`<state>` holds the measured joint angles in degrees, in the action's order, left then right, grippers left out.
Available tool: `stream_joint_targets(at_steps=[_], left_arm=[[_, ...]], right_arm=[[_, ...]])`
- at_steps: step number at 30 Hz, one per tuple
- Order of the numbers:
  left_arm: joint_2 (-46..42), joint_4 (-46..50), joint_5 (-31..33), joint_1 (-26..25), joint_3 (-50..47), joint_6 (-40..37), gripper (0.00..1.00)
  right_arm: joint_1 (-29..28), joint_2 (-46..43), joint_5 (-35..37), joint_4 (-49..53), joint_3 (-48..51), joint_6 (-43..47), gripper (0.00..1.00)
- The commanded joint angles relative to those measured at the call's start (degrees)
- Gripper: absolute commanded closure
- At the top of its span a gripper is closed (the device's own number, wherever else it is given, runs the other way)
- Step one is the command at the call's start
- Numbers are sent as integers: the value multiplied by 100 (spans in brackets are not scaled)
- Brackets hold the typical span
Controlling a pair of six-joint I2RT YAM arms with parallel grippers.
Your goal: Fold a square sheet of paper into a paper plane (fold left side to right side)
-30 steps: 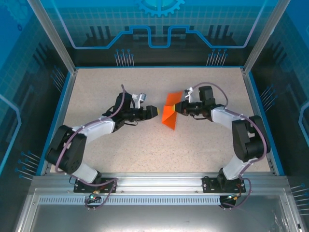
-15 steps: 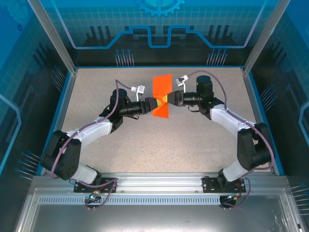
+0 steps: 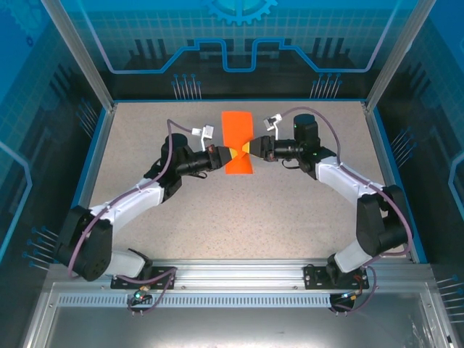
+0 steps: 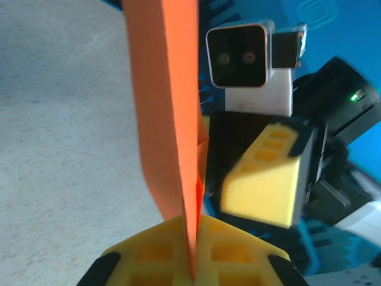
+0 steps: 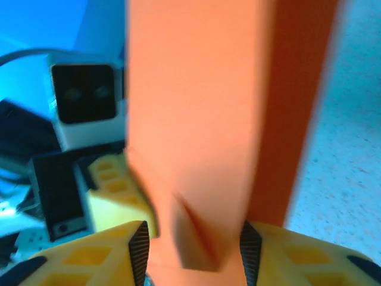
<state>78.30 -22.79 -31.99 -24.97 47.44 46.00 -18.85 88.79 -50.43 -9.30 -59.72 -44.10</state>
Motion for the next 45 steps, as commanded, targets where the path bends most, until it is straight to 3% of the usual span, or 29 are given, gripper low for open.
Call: stream_joint_targets(at_steps=[1, 5, 9, 12, 16, 23, 34, 38, 45], left_arm=[[-362, 2186, 1148, -458, 573, -1641, 99], [-166, 4282, 3122, -1249, 1420, -2706, 100], [463, 5754, 5106, -1823, 2169, -2785, 100], [1241, 6918, 6542, -2180, 2883, -2447, 100], [2443, 8262, 7398, -2395, 3850, -1804, 100], [3870, 9082, 6907, -2425, 4871, -1536, 100], [5590, 9688, 5129, -2287, 6625, -2199, 97], [5977, 9695, 4408, -2099, 6984, -2275, 93], [6004, 8992, 3098, -1780, 6793, -2230, 80]], right_arm=[[266, -451, 1015, 1791, -282, 1101, 41], [356, -806, 2998, 3472, -523, 2107, 24], [530, -986, 4982, 4544, -599, 2370, 9], [749, -1159, 5502, 4693, -407, 2393, 1], [970, -1530, 5615, 4490, -13, 2308, 1], [1163, -1809, 5558, 4437, 230, 2300, 1], [1268, -1934, 5216, 4326, 547, 2300, 1], [1278, -1887, 5084, 4261, 624, 2322, 1], [1273, -1612, 4820, 4217, 638, 2397, 1]])
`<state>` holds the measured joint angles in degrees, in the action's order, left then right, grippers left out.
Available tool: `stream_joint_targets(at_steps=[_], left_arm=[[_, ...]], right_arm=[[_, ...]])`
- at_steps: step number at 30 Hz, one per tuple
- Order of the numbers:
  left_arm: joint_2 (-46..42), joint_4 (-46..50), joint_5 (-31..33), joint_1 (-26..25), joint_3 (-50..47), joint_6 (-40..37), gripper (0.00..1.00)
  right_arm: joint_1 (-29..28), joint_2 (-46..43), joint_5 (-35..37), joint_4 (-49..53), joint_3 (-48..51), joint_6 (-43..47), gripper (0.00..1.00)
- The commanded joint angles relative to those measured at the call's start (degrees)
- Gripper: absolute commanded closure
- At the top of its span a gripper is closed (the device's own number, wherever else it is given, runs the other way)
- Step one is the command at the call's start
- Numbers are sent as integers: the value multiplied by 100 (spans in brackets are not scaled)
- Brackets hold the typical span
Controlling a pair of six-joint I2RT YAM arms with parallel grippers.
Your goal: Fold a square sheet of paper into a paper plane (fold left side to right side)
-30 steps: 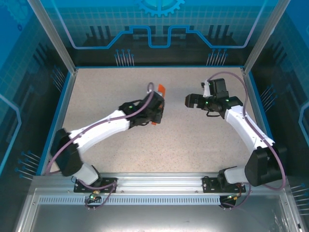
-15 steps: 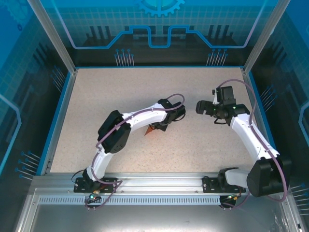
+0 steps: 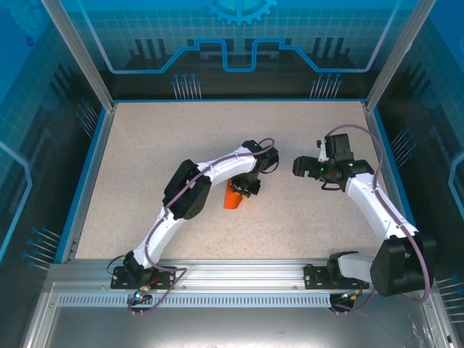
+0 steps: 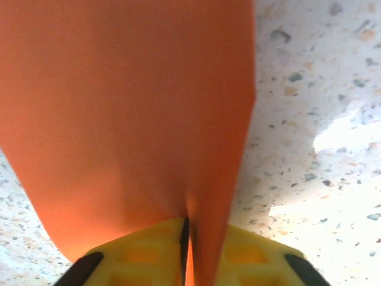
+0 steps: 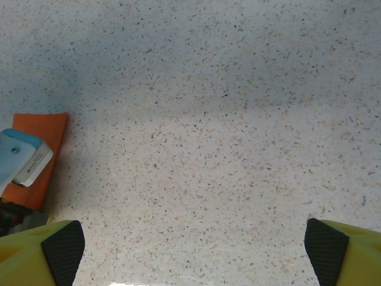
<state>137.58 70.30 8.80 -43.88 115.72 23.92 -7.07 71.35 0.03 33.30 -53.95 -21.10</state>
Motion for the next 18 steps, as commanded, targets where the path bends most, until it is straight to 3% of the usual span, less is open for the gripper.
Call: stream_joint_targets(at_steps=[1, 12, 18], left_arm=[[47, -405, -1114, 143, -70, -20, 79], [-781, -1630, -2196, 401, -1011, 81, 53], [-1883, -2875, -2732, 668, -2106, 256, 47]], right_arm=[[91, 167, -263, -51, 62, 89, 1], [63, 541, -772, -137, 16, 69, 1], [-93, 1054, -1273, -186, -191, 168, 1]])
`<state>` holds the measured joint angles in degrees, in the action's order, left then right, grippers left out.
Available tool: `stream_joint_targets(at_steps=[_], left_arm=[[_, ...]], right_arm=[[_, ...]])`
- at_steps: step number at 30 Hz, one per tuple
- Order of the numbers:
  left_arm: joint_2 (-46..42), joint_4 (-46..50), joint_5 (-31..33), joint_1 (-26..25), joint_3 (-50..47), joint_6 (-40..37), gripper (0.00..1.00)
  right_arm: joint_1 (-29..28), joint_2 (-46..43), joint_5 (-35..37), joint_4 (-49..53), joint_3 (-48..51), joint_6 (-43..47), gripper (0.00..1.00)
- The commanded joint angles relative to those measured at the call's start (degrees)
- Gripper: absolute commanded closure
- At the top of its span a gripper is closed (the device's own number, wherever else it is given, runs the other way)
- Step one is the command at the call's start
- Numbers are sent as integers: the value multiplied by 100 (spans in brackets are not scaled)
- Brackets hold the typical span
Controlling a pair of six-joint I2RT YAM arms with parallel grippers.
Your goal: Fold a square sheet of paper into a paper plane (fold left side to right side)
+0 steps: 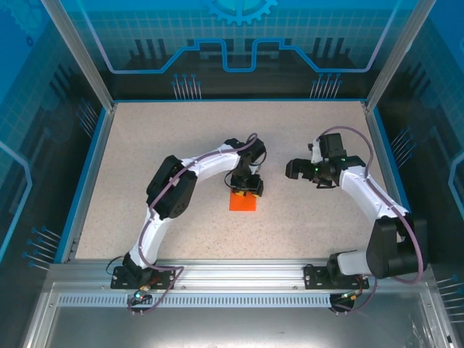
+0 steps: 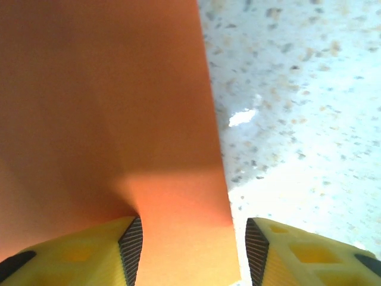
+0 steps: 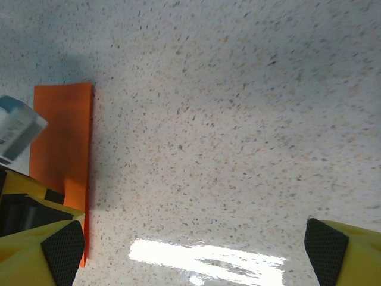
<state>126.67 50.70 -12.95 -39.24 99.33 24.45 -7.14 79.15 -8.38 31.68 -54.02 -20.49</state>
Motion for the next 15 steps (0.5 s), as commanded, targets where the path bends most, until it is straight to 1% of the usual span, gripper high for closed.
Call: stream_joint_targets(at_steps=[1, 5, 8, 10, 12, 15], left_arm=[[-1025, -1166, -615, 262, -714, 261, 46], [-2002, -2182, -632, 639, -1917, 582, 40], [-2443, -2714, -718, 1007, -2703, 831, 38], [-2567, -3032, -886, 1224, -3139, 1002, 38], [-2578, -3374, -1061, 1350, -3467, 1195, 38], [-2482, -3772, -1218, 1420, -3761, 1428, 38]], right_arm=[[-149, 390, -506, -45, -241, 98, 1], [-588, 1023, -993, -260, -555, 116, 1], [-1008, 1594, -1256, -523, -903, 38, 2], [-1201, 1985, -1638, -813, -1120, -69, 12], [-1321, 2354, -1797, -994, -1369, -178, 16], [-1452, 2863, -1856, -1065, -1735, -246, 20]])
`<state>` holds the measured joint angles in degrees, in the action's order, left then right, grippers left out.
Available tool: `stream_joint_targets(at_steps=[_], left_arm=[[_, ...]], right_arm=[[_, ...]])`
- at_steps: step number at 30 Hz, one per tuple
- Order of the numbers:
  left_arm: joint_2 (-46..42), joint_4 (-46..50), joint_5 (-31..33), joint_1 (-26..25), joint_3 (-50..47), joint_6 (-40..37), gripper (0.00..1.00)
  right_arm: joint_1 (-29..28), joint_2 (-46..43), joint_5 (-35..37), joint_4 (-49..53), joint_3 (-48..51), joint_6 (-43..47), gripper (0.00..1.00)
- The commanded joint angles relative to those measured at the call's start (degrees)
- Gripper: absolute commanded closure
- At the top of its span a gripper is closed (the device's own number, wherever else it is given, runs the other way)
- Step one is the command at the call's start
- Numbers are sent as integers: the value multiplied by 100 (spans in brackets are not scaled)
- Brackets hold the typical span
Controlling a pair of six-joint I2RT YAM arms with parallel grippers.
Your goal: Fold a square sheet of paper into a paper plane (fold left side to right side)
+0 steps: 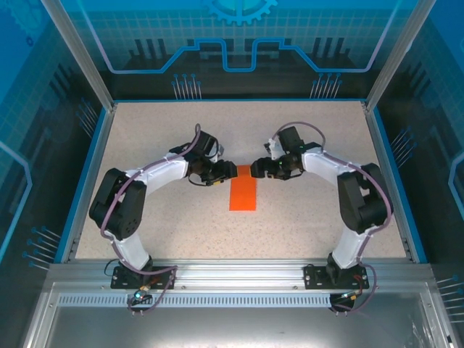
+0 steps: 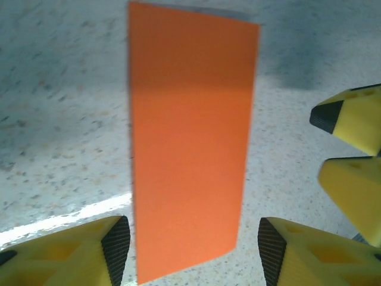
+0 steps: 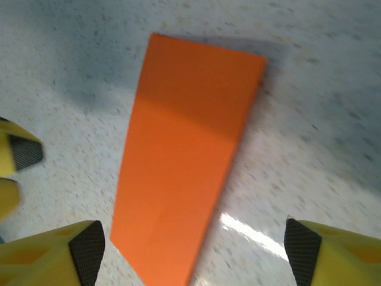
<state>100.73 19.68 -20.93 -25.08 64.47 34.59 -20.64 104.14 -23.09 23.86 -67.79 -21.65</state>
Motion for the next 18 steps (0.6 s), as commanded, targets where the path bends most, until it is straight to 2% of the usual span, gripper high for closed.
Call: stream_joint_targets(at_steps=[1, 10, 18], left_arm=[[162, -689, -425, 3, -301, 434, 38], [506, -764, -475, 3, -330, 505, 40], [607, -734, -465, 8, -323, 516, 40]], right_arm=[[-132, 492, -398, -301, -448, -138, 20], [-199, 1212, -434, -339, -1038, -64, 20], [-203, 1387, -312, -268, -1135, 29, 21]])
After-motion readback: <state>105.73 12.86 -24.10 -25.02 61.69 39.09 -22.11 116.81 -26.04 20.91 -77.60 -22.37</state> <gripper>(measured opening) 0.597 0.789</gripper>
